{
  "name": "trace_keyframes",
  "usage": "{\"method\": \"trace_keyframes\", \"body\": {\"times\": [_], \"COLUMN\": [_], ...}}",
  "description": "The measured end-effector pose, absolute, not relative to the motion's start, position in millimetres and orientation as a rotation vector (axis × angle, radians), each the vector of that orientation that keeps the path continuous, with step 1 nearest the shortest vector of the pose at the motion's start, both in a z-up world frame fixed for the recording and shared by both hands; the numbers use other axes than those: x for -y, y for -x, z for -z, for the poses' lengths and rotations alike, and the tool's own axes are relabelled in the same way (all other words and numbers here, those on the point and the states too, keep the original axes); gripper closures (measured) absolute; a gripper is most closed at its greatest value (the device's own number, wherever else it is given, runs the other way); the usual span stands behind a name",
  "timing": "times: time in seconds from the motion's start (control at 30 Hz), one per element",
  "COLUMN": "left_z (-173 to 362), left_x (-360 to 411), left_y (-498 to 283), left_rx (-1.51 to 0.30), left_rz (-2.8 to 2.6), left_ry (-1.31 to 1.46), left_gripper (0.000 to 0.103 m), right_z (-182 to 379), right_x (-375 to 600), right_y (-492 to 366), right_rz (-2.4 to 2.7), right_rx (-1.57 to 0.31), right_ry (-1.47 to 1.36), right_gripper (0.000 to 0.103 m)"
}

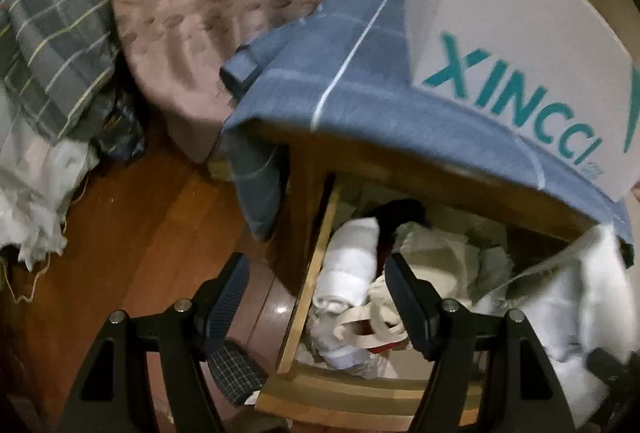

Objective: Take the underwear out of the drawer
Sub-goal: 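Lift the white underwear with the right tool and drop it into the white box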

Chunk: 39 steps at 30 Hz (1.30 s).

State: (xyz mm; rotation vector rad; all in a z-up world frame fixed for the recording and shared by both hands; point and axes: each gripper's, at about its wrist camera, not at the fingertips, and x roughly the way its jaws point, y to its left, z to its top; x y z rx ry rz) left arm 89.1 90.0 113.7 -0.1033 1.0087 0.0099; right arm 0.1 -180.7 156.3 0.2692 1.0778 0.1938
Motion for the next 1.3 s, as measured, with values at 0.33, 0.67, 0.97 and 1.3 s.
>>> {"method": "trace_keyframes", "body": {"times": [0.33,0.67,0.97,1.3], "left_z": [-106,-108,-107,-107], "left_x": [-111,-109,-102,-119], "left_y": [-87,-82,-84,-87], "left_rx": [-1.008,-1.007,-1.019,-1.014], "left_rz": [-0.037,-0.021,0.024,0.012], "left_ry": [0.112,0.132,0.11,0.225], "left_gripper": [0.031,0.031,0.031,0.031], "right_z": [-247,-376,-395,-317], "right_x": [176,173,170,182], "right_y": [17,-28,-134,-217], "right_rz": [-0.216,-0.208,-0.094,0.031], "right_rx": [-0.928,-0.694,-0.694,-0.893], "right_ry": [-0.254,-0.173,-0.072,-0.008], "right_gripper": [0.086,0.086,0.086,0.085]}}
